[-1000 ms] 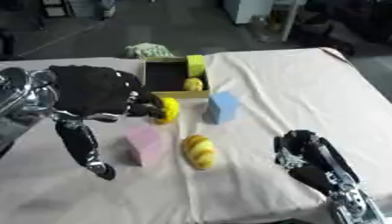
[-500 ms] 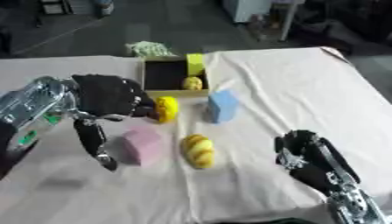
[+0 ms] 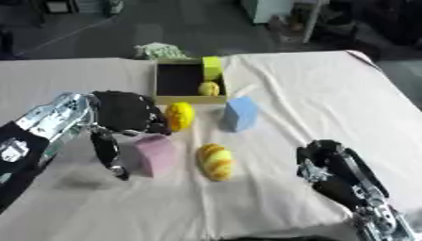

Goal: Pick up objects on the table and place them in the box.

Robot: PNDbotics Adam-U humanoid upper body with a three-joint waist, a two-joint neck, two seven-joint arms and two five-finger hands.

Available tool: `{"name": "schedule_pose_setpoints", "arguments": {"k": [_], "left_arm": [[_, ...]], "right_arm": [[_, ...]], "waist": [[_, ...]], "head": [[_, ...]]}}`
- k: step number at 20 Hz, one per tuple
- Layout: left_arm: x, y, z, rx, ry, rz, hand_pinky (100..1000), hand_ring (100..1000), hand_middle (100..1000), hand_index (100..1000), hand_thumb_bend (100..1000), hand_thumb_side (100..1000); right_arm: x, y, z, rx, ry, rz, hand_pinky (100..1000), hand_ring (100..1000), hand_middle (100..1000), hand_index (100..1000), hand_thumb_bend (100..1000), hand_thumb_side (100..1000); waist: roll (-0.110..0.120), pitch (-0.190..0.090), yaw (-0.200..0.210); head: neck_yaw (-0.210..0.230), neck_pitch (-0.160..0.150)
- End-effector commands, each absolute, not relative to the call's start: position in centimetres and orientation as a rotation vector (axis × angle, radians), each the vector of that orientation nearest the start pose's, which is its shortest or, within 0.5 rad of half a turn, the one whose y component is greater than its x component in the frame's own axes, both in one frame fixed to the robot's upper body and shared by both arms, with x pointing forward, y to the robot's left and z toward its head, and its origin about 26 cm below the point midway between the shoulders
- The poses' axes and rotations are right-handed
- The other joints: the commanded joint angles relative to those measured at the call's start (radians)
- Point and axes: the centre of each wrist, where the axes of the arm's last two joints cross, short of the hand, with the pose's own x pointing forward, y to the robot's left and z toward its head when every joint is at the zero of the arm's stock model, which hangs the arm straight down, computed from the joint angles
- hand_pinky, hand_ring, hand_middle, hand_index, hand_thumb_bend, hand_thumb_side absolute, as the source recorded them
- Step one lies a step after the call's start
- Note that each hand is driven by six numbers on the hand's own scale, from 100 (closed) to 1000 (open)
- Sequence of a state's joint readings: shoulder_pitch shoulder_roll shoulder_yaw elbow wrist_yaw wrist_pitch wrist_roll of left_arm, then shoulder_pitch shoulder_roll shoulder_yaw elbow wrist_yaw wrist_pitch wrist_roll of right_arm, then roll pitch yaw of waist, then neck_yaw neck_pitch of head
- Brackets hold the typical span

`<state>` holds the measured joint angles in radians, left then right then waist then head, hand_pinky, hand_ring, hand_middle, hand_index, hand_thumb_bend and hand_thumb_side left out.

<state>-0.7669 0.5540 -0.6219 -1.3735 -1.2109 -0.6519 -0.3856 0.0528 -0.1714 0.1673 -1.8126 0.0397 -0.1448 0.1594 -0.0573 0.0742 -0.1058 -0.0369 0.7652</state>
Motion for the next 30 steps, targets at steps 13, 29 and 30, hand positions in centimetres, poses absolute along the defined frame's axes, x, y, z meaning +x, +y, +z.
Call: {"name": "schedule_pose_setpoints", "arguments": {"k": [13, 29, 30], "left_arm": [[41.2, 19.0, 15.7, -0.878, 1.331, 2.701, 850, 848, 823, 930, 649, 563], [40.5, 18.6, 16.3, -0.857, 1.464, 2.639, 766, 643, 516, 723, 423, 401], [40.4, 18.6, 16.6, -0.862, 1.487, 2.625, 762, 627, 500, 711, 408, 389]], "right_arm": [[26.0, -23.1, 4.5, 0.131, -1.878, 0.448, 388, 336, 275, 526, 100, 284], [26.0, -23.1, 4.4, 0.126, -1.875, 0.446, 389, 334, 273, 527, 100, 283], [26.0, -23.1, 4.4, 0.125, -1.874, 0.446, 389, 333, 273, 527, 100, 284]], "waist": [[0.001, -0.006, -0.006], [0.002, -0.004, -0.005], [0.003, -0.005, -0.005]], "head": [[0.009, 0.005], [0.006, 0.005], [0.005, 0.005]]}}
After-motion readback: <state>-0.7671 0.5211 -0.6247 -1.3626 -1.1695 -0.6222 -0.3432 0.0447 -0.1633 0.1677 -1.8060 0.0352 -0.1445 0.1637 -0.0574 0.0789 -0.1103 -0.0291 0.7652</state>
